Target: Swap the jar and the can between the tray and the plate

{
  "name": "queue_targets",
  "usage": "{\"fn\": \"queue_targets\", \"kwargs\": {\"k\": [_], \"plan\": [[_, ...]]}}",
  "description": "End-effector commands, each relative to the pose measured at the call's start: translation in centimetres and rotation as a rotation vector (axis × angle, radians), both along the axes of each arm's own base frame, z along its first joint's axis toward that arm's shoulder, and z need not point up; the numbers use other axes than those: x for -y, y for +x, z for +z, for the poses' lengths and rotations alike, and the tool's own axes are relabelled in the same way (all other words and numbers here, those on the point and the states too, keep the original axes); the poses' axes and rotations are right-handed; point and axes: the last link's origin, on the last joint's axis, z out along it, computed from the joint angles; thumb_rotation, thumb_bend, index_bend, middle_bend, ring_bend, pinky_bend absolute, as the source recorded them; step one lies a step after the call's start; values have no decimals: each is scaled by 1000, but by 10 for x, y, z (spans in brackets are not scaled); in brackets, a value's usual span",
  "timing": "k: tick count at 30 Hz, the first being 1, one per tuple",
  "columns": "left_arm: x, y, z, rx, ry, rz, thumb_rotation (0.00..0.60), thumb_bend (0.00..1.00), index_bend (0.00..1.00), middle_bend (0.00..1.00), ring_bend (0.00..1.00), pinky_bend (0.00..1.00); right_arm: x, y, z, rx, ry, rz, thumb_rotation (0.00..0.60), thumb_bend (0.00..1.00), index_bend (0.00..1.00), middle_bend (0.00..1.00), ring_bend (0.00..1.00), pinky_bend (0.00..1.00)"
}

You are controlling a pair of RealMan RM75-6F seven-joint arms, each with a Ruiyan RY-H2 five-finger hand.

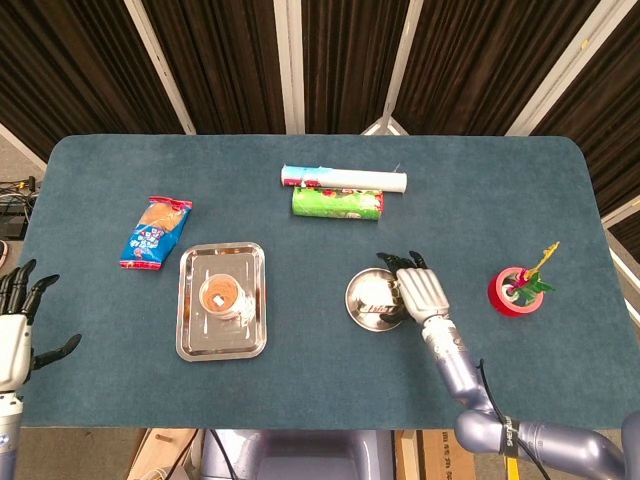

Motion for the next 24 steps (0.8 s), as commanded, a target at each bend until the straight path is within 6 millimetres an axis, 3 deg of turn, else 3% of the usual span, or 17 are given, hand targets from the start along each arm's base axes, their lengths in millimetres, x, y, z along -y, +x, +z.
{"fn": "queue_targets", "kwargs": {"k": [1, 8, 13, 16, 19, 24], "plan": [[-1, 0, 0, 1, -1, 1, 600, 53, 204, 0, 0, 25, -1, -2, 7, -17, 6, -10, 600, 16, 0, 25, 43, 0], [-2, -2, -1, -5, -21, 8, 600, 53, 204, 0, 0, 25, -23, -20, 58, -46, -134, -11, 600, 14, 0, 1, 0, 0], [2, -1, -1, -9, -51, 25, 600, 54, 203, 0, 0, 25, -67, -64, 104, -102, -282, -8, 600, 11, 0, 1, 0, 0], [7, -1, -2, -17, -68, 46, 600, 61, 197, 0, 0, 25, -96, -87, 116, -156, -338, 32, 600, 11, 0, 1, 0, 0], [13, -1, -1, -21, -86, 76, 600, 69, 191, 0, 0, 25, -114, -97, 120, -164, -376, 60, 600, 11, 0, 1, 0, 0], [21, 2, -5, -19, -133, 62, 600, 70, 188, 0, 0, 25, -127, -110, 124, -241, -417, 115, 600, 12, 0, 1, 0, 0]]}}
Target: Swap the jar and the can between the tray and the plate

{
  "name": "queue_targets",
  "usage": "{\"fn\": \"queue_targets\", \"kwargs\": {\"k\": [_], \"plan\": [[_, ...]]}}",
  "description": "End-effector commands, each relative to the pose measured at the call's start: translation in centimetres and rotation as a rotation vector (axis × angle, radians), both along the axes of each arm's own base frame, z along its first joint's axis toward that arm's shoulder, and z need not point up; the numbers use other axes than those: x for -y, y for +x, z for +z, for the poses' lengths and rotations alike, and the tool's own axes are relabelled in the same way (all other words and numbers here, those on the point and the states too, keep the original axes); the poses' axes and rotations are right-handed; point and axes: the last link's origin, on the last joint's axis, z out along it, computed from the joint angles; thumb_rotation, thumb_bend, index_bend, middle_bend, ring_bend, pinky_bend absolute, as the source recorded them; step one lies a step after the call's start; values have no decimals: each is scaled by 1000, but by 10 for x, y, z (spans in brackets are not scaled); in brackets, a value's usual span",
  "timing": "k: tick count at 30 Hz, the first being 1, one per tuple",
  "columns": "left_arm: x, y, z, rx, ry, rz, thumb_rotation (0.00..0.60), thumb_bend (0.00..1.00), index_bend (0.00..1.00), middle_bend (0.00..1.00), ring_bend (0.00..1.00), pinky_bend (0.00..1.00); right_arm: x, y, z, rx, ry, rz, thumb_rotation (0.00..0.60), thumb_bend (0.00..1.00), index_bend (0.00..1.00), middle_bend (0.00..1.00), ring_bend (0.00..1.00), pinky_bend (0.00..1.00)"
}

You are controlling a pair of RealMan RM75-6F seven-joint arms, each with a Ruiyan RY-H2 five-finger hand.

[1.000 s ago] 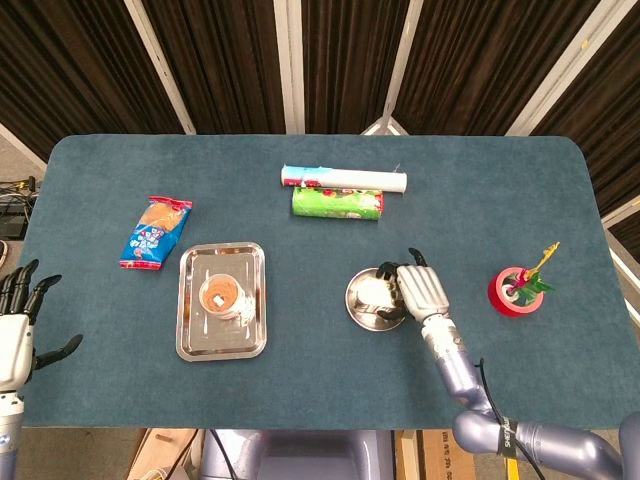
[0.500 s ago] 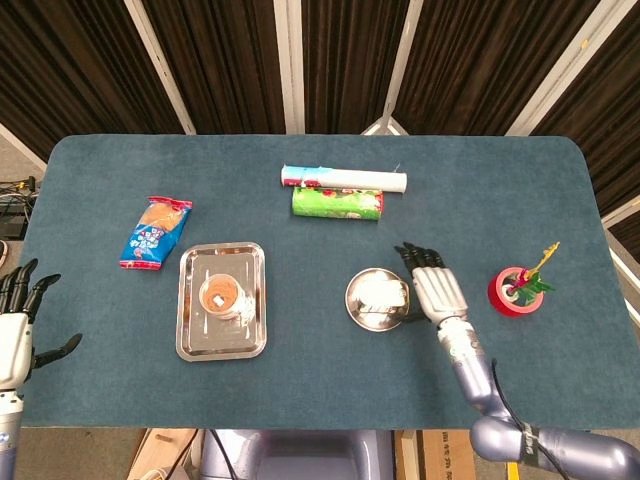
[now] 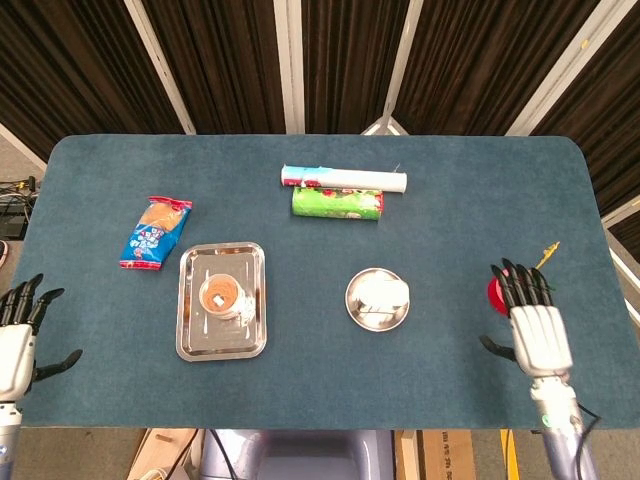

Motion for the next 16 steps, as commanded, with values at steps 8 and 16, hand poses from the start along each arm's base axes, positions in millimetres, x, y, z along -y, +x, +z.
{"fn": "queue_targets", "kwargs": {"k": [8, 16], "plan": [[2, 1, -2, -2, -28, -25, 600, 70, 188, 0, 0, 25, -19, -16, 11, -57, -8, 26, 600, 10, 0, 1, 0, 0], [-6, 4, -13, 4, -27, -71, 600, 70, 188, 0, 0, 25, -23, -19, 18, -27, 19, 15, 600, 11, 0, 1, 0, 0]]}}
